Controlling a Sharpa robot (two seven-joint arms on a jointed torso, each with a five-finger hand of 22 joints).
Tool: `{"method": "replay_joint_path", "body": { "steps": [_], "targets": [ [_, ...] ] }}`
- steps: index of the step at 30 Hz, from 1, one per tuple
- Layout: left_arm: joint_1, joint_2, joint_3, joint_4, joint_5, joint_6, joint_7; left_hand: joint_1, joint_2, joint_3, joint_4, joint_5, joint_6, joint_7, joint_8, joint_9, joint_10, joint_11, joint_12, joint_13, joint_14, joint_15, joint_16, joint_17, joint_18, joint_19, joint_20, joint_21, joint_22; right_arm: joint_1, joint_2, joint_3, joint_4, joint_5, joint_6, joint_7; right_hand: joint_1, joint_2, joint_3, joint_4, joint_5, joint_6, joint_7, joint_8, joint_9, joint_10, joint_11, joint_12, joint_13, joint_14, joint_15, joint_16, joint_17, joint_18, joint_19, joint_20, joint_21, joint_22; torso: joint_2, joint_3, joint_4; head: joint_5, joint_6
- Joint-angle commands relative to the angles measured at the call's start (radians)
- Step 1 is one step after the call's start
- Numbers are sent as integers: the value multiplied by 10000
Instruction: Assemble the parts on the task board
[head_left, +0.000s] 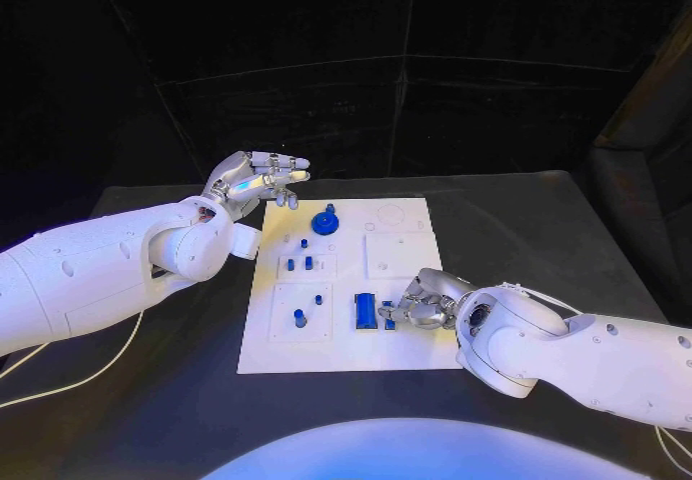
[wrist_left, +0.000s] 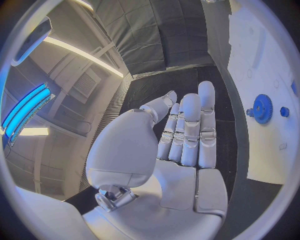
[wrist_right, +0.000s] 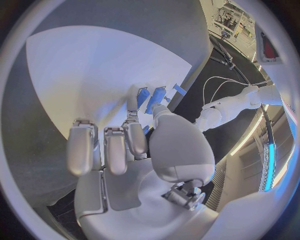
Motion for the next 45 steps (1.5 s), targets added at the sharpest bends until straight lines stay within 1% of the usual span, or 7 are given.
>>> {"method": "replay_joint_path", "body": {
  "steps": [1,3,5,12,23,35,45],
  "targets": [
    [14,3,8,17,23,121,7,-44,7,-27,-20,19,-91,-10,59,-5,-75,17,47,-13,-52,21,-48,-13,137,2,-21,-67,-10,9,19,5,39,-89,-248,161,-414,40,-365,21,-948,51,-14,66,79,110,-101,26,306,727,-98,59,957,-92,77,-80,63,16,-2,-2,0,0,-14],
    [14,1,8,18,23,122,3,-44,7,-27,-20,19,-91,-10,59,-5,-75,17,47,-13,-52,21,-48,-13,137,2,-21,-67,-10,9,15,5,37,-92,-267,183,-632,73,-642,26,-1565,27,-18,90,145,114,-106,20,314,726,-102,56,955,-94,81,-89,66,28,1,-4,0,0,-15],
    [14,0,8,19,23,123,0,-44,7,-27,-20,19,-91,-10,59,-5,-75,17,47,-13,-52,21,-48,-13,137,2,-21,-67,-10,10,9,5,32,-110,-278,196,-676,88,-781,27,-1739,6,-17,100,182,117,-105,20,323,726,-102,54,955,-93,80,-91,63,25,1,-4,2,1,-7],
    [14,-4,8,18,23,127,-12,-44,7,-27,-20,19,-91,-10,59,-5,-75,17,47,-13,-52,21,-48,-13,137,2,-21,-67,-10,10,-42,5,49,-151,-268,279,-627,84,-902,4,-1809,-28,-12,103,218,113,-101,7,322,725,-100,50,949,-95,82,-90,64,33,-5,1,1,-8,-14],
    [14,-15,7,13,23,134,-33,-47,11,-32,-20,19,-103,-6,65,-6,-90,21,53,-14,-58,24,-48,-25,136,0,-19,-74,-16,11,-442,4,224,-103,546,1234,1187,67,-1095,-820,-2222,-213,51,102,411,87,-54,-34,349,723,-66,40,949,-95,68,-67,51,41,-14,-6,1,-13,-1],
    [14,4,3,-6,23,140,-40,-47,11,-32,-20,19,-103,-6,65,-6,-90,21,53,-14,-58,24,-48,-25,136,0,-19,-74,-16,11,-543,3,97,-84,785,1333,1559,232,-1175,-1049,-2274,-228,63,97,464,85,-44,-34,366,726,-54,45,965,-98,70,-51,59,65,-1,-1,14,-13,26],
    [14,11,-1,-9,23,142,-37,-47,11,-32,-20,19,-103,-6,65,-6,-90,21,53,-14,-58,24,-48,-25,136,0,-19,-74,-16,11,-269,3,-401,-83,825,1147,1701,427,-1190,-1124,-2220,-214,48,103,494,87,-54,-30,377,727,-58,45,969,-98,69,-50,59,70,3,1,10,16,-8]
  ]
}}
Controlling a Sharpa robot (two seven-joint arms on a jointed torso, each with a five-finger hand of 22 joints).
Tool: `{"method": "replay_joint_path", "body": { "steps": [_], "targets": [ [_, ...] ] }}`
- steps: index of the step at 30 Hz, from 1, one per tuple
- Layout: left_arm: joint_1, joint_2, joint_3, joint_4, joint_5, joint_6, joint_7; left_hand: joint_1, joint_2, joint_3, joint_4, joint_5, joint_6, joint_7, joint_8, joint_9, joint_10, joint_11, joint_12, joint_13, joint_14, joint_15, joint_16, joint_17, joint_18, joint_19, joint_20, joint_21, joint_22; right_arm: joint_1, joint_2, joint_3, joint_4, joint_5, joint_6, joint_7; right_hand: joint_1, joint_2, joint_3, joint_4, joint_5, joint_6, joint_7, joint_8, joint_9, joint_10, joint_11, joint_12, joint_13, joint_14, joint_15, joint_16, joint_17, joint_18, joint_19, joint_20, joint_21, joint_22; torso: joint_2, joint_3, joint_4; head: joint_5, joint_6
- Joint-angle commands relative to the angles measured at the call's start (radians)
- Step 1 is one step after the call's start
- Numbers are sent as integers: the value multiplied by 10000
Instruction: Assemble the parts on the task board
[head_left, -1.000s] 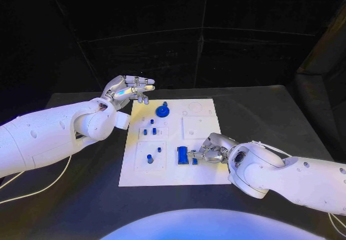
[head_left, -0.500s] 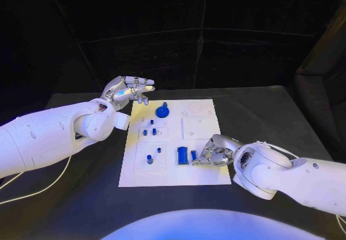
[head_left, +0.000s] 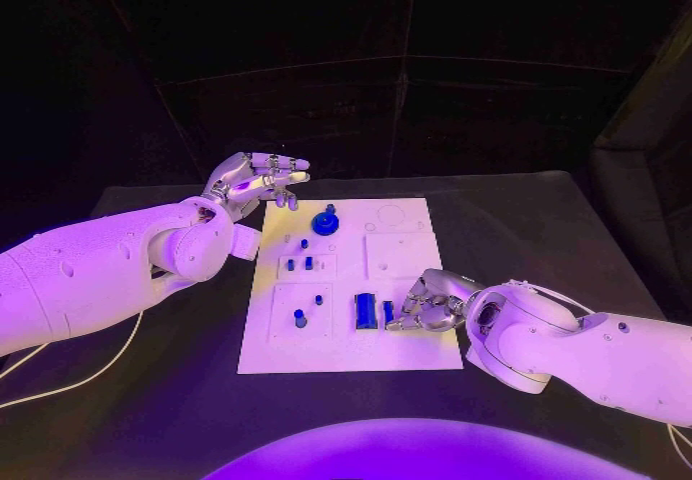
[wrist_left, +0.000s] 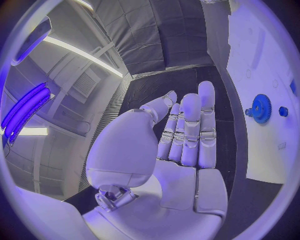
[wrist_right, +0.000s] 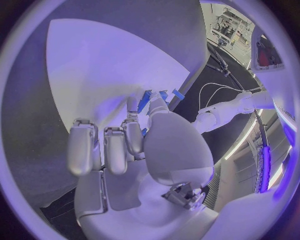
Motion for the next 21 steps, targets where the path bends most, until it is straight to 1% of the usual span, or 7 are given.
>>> {"method": "replay_joint_path", "body": {
  "steps": [1,8,12,13,15,18,21],
  "targets": [
    [13,11,6,4,23,109,31,-47,11,-32,-20,19,-67,31,65,-6,-54,-14,53,-14,-58,24,-48,-7,136,0,-19,-33,-11,10,77,3,-143,-9,109,-22,112,81,-18,-73,13,-50,-45,22,15,58,-24,-32,346,748,-13,47,973,-98,108,-16,59,9,0,5,3,19,-20],
    [13,6,4,2,23,107,23,-47,11,-32,-20,19,-67,31,65,-6,-54,-14,53,-14,-58,24,-48,-7,136,0,-19,-33,-11,10,159,3,-211,51,12,58,126,132,-39,-83,55,-46,-45,25,26,60,-26,-29,350,746,-15,41,962,-98,107,-18,58,9,-6,5,-8,49,-29],
    [13,7,2,-2,23,107,19,-34,14,-28,-30,20,-73,32,70,-6,-62,-14,59,-15,-67,25,-50,-16,137,-3,-20,-38,-14,10,95,4,-103,213,-129,283,14,55,-214,-50,152,-104,-14,-8,31,51,-3,-49,344,744,-3,34,952,-94,98,-14,44,-12,-14,9,-24,36,-27],
    [13,7,2,-4,23,105,18,-34,14,-28,-30,20,-73,32,70,-6,-62,-14,59,-15,-67,25,-50,-16,137,-3,-20,-38,-14,10,65,4,-71,351,-219,426,-176,13,-343,59,-6,-150,9,-37,26,46,18,-61,339,741,13,26,937,-93,92,-6,35,-25,-15,9,-28,33,-21],
    [13,9,-1,-1,23,101,14,-34,14,-28,-30,20,-73,32,70,-6,-62,-14,59,-15,-67,25,-50,-16,137,-3,-20,-38,-14,11,-20,4,-3,922,-570,895,-736,-55,-728,466,-814,-437,85,-200,-12,-9,83,-178,277,716,64,-37,820,-63,30,23,-57,-179,-27,3,-21,2,28],
    [11,15,-15,-1,23,98,15,-34,14,-28,-30,20,-73,32,70,-6,-62,-14,59,-15,-67,25,-50,-16,137,-3,-20,-38,-14,13,-134,5,45,1578,-917,1553,-926,-189,-959,704,-1011,-704,184,-343,-46,-134,171,-422,136,689,133,-111,686,-31,-39,78,-160,-343,-54,7,-21,-28,105],
    [10,8,-86,8,23,87,24,-34,9,-31,-33,18,-80,35,71,-7,-69,-11,59,-16,-71,25,-51,-20,136,-5,-19,-40,-16,42,-300,11,37,2550,-1365,2681,-924,-259,-1034,843,-1048,-881,251,-432,-68,-256,231,-665,-10,657,181,-195,540,0,-103,123,-260,-499,-75,9,-7,-58,163]
  ]
}}
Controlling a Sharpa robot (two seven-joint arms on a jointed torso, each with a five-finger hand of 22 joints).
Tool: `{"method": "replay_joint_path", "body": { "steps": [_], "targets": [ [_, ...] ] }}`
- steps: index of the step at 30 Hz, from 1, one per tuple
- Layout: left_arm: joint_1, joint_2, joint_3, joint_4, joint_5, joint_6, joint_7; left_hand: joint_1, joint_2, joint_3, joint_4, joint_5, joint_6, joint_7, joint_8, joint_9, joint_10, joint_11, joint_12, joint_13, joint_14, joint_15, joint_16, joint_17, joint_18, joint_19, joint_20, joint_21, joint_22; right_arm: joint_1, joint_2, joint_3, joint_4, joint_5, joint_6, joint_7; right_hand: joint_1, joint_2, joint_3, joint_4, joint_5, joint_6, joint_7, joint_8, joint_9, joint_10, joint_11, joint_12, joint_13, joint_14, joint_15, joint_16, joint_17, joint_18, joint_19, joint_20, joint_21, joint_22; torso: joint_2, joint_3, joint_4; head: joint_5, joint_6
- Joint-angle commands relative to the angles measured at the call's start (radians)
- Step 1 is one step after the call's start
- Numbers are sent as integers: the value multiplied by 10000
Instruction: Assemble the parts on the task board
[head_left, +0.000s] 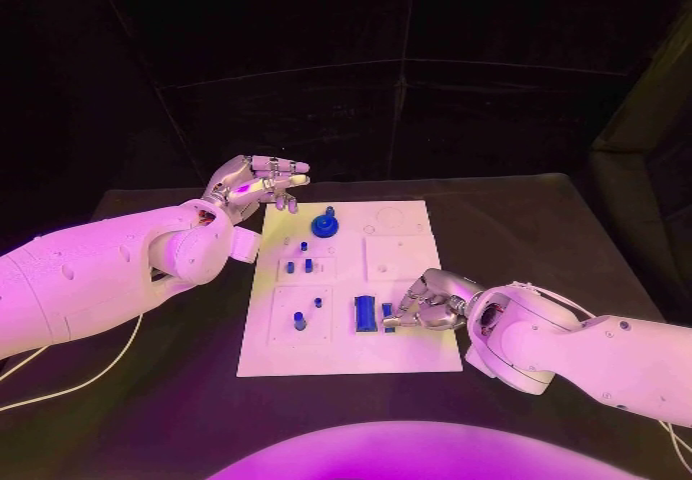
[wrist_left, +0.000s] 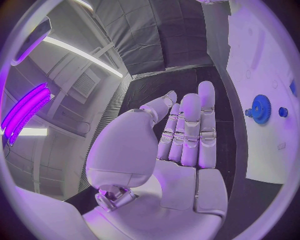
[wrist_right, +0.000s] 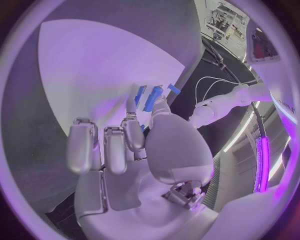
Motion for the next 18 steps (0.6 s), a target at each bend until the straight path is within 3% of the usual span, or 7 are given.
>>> {"method": "replay_joint_path", "body": {
  "steps": [1,5,7,9,10,15,18],
  "targets": [
    [10,3,-37,16,23,80,41,-47,2,-40,-29,17,-54,4,30,-8,-79,-5,59,-17,-74,28,-52,-18,135,-7,-17,-44,-17,75,-149,12,-29,1957,-1036,2237,8,-33,-31,78,-17,-268,74,-151,-48,-143,82,-257,-59,622,99,-148,381,28,-88,72,-149,-230,-31,-5,11,-55,98],
    [9,9,-76,-27,133,109,109,-187,-20,-125,55,13,-83,18,36,-10,-110,14,67,-19,-97,54,-65,-45,126,-20,2,-73,-39,449,-183,20,-503,4540,-1406,4467,568,390,71,-89,34,-727,291,-307,-76,-1439,265,-3197,-1961,-33,310,-1751,-2095,505,-1107,267,-1842,-2791,-102,-33,10,-101,236],
    [8,53,-86,-133,266,180,213,-416,-43,-335,232,8,-127,13,55,-9,-164,8,94,-15,-298,86,-338,-202,136,-143,35,-270,-177,708,-141,22,-906,6199,-1409,5549,1003,570,115,-382,285,-922,360,-293,-48,-2501,368,-5341,-3442,-598,361,-3288,-4057,850,-1951,355,-3383,-4822,-163,-51,11,-134,297],
    [6,96,-92,-255,418,248,327,-540,-46,-592,385,-18,-112,-16,118,3,-199,13,138,-10,-614,101,-945,-519,142,-394,75,-686,-477,956,-64,23,-1355,7429,-1321,6337,1210,703,42,-625,436,-1051,429,-266,-27,-2838,465,-5797,-3941,-1033,470,-4885,-5759,1153,-2607,372,-4928,-6602,-252,-90,16,-156,363],
    [2,121,-94,-331,522,278,393,-577,-43,-685,446,-21,-68,-36,157,10,-194,-7,129,-18,-871,126,-1384,-720,155,-646,87,-989,-679,1076,-8,24,-1627,7998,-1240,6701,1501,780,114,-828,591,-1195,534,-330,-66,-3149,525,-6102,-4187,-1552,476,-6164,-7160,1142,-2845,420,-5427,-7043,-284,-102,4,-160,404],
    [-25,322,-99,-773,947,418,636,-650,6,-1100,742,33,-31,-98,132,-16,-90,107,-263,-74,-1964,465,-4216,-1929,67,-1919,441,-2847,-2077,1464,462,29,-3059,9936,-795,7943,2382,1092,249,-1468,557,-1447,979,-675,-398,-4456,1084,-8369,-6390,-2734,1047,-8846,-8363,1052,-3815,967,-7651,-8409,-490,-181,-47,-179,617],
    [-69,532,-100,-1159,1253,457,801,-670,41,-1560,967,-30,-60,-41,-34,-24,-63,298,-743,-69,-2556,823,-5856,-2611,-29,-2976,914,-4134,-3094,1581,1060,36,-4323,10772,-370,8576,2722,1255,333,-1834,536,-1481,1176,-1040,-769,-4491,1406,-9633,-8099,-3880,1549,-10831,-9498,1035,-4644,1397,-9277,-9415,-652,-230,-114,-150,843]
  ]
}}
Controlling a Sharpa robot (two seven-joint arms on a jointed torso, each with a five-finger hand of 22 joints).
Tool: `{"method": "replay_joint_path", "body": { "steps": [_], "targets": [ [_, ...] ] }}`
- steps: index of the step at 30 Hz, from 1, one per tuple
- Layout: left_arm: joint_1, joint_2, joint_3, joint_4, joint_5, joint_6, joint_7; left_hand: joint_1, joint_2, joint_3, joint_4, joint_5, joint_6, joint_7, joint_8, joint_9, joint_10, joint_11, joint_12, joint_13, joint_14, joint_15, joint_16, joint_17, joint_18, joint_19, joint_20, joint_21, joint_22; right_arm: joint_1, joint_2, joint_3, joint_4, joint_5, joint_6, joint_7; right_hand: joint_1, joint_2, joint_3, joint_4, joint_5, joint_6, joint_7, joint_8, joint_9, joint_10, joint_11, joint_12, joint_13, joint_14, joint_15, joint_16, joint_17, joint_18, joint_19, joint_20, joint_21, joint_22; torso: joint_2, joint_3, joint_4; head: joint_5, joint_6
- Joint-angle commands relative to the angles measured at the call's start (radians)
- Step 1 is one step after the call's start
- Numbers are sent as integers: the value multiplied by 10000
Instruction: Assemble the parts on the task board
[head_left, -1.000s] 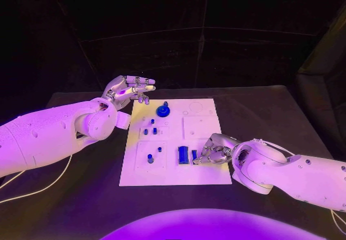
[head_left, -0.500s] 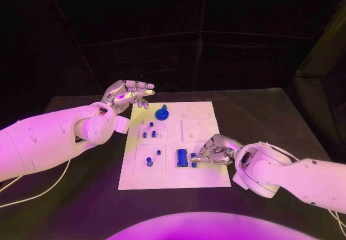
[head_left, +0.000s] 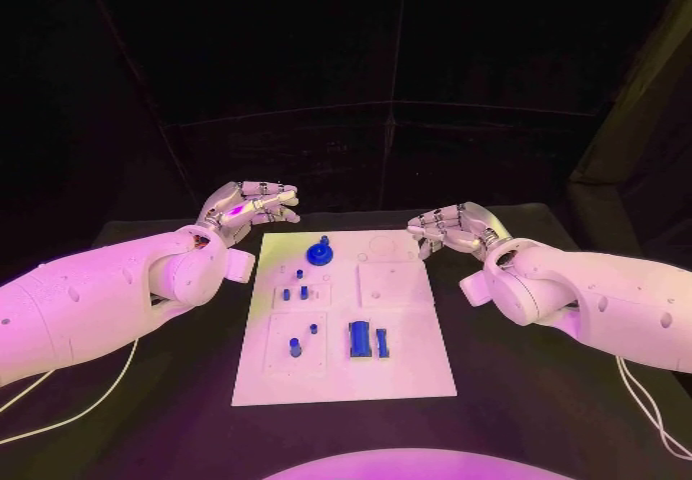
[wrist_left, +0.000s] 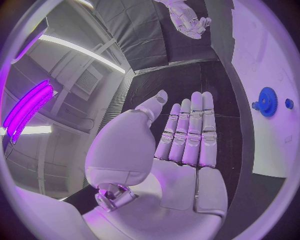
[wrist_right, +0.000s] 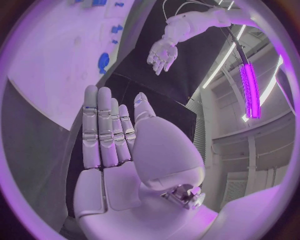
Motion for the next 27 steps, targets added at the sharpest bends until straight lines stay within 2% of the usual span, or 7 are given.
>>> {"method": "replay_joint_path", "body": {
  "steps": [1,15,16,20,25,26,27],
  "targets": [
    [-27,202,11,-340,780,252,570,-42,80,-380,144,-21,-43,52,-159,-11,-19,162,-388,-16,-350,276,-1136,-489,24,-740,332,-894,-738,97,553,6,-1149,2669,622,2035,170,67,30,-306,-88,-40,118,-288,-318,-7,248,-875,-1250,-742,348,-1418,-888,-64,-535,357,-1190,-753,-259,-76,-102,16,308],
    [-391,973,17,-1435,1659,-608,971,490,468,-1552,327,-46,-183,-54,-780,-6,-352,506,-1535,-5,-373,691,-3201,-1399,169,-1452,878,-1745,-2096,153,2120,14,-3689,2561,1411,2589,-665,555,314,-1937,-266,174,266,-434,-1778,795,407,-1978,-4711,40,656,-3890,-3386,58,386,775,-3583,-2502,-474,-24,-121,93,921],
    [-387,929,8,-1358,1171,-280,543,-3416,707,-2000,632,-540,-3125,-592,-1508,-665,-3430,-20,-1839,-634,-3301,217,-3797,-2350,-504,-3903,19,-2407,-2984,130,2036,5,-3586,2407,809,2073,-4728,129,740,-948,-536,-2725,-369,-1068,-2074,-2515,-64,-2678,-4983,-3417,311,-4813,-4120,-539,-2873,122,-4086,-3375,-442,-58,-127,16,811],
    [-439,877,63,-1173,1119,-532,547,-4609,707,-2183,632,-540,-4057,-748,-1508,-665,-4384,-201,-2659,-634,-4188,77,-4036,-2350,-504,-4678,-206,-2407,-3305,84,1975,46,-3334,2497,599,2115,-6091,-6,874,-948,-1254,-3572,-561,-1068,-2838,-3470,-207,-2678,-5759,-4425,-500,-4813,-4120,-555,-3829,-90,-4270,-3375,-462,-12,-63,91,937],
    [-594,723,225,-622,965,-1281,559,-5984,707,-2349,632,-540,-5099,-940,-1508,-665,-5468,-393,-2659,-634,-5215,-89,-4253,-2350,-663,-5549,-498,-2407,-3630,-51,1791,167,-2585,2762,-26,2240,-7571,-163,1724,-948,-1254,-4597,-786,-1068,-2838,-4643,-377,-2678,-5759,-5653,-500,-4813,-4120,-769,-4989,-328,-4463,-3375,-515,109,105,289,1270],
    [-660,657,294,-386,899,-1602,564,-6309,707,-2393,632,-540,-5346,-984,-1508,-665,-5723,-437,-2659,-634,-5457,-129,-4306,-2350,-729,-5753,-567,-2407,-3705,-109,1712,218,-2264,2875,-294,2293,-7914,-892,1724,-948,-1254,-4836,-839,-1068,-2838,-4916,-420,-2678,-5759,-5938,-500,-4813,-4120,-817,-5259,-382,-4503,-3375,-527,137,144,336,1347],
    [-709,608,345,-213,850,-1838,568,-6546,707,-2421,632,-540,-5526,-1018,-1508,-665,-5910,-469,-2659,-634,-5635,-854,-4345,-2350,-770,-5901,-617,-2407,-3762,-152,1654,256,-2028,2959,-491,2332,-8164,-892,1724,-948,-1254,-5005,-878,-1068,-2838,-5112,-447,-2678,-5759,-6142,-500,-4813,-4120,-817,-5453,-422,-4535,-3375,-533,151,164,359,1386]
  ]
}}
